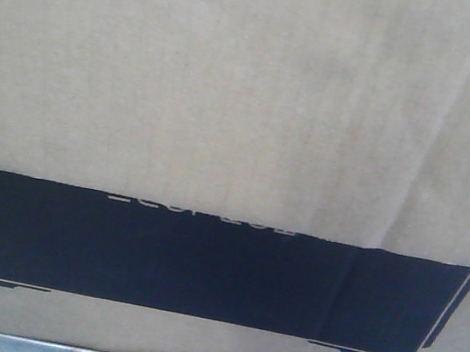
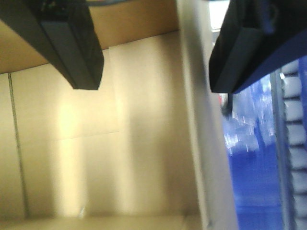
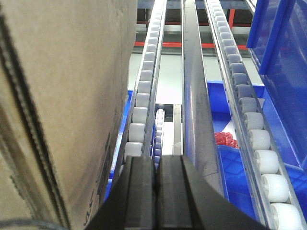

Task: Grab box from left shelf to table start
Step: 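Close both grippers on the box side walls, then lift the box with both grippers and pull it off the shelf, then hold the box with both grippers while the base turns away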

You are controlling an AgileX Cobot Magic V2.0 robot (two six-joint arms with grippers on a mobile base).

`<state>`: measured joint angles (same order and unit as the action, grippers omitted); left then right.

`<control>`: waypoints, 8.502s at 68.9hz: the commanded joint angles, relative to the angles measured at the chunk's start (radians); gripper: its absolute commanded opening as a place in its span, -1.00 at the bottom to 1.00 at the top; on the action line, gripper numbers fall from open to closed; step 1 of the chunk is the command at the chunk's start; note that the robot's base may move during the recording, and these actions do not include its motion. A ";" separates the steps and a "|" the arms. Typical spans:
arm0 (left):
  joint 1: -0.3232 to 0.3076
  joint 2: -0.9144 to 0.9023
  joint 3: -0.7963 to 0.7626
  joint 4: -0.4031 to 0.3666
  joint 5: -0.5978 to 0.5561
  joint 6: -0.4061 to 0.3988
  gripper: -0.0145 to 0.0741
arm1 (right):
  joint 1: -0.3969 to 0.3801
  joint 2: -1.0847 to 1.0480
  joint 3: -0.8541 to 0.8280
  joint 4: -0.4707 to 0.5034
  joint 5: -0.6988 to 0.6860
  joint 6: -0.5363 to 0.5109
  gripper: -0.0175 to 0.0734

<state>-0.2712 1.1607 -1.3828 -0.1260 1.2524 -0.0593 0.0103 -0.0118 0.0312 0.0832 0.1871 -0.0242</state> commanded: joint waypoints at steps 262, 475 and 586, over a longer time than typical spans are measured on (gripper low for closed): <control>-0.006 -0.459 0.231 -0.008 -0.227 -0.062 -0.88 | 0.001 0.779 -1.080 0.096 0.797 -0.010 -0.51; -0.006 -0.915 0.411 -0.054 -0.343 -0.054 -0.88 | 0.001 0.161 -0.913 0.217 0.671 -0.010 -0.51; -0.006 -0.915 0.411 -0.056 -0.343 -0.054 -0.88 | 0.001 0.161 -0.913 0.217 0.671 -0.010 -0.51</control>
<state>-0.2712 0.2381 -0.9326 -0.0927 1.0138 -0.0912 0.0148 0.1311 -0.8539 0.3094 0.9735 -0.0263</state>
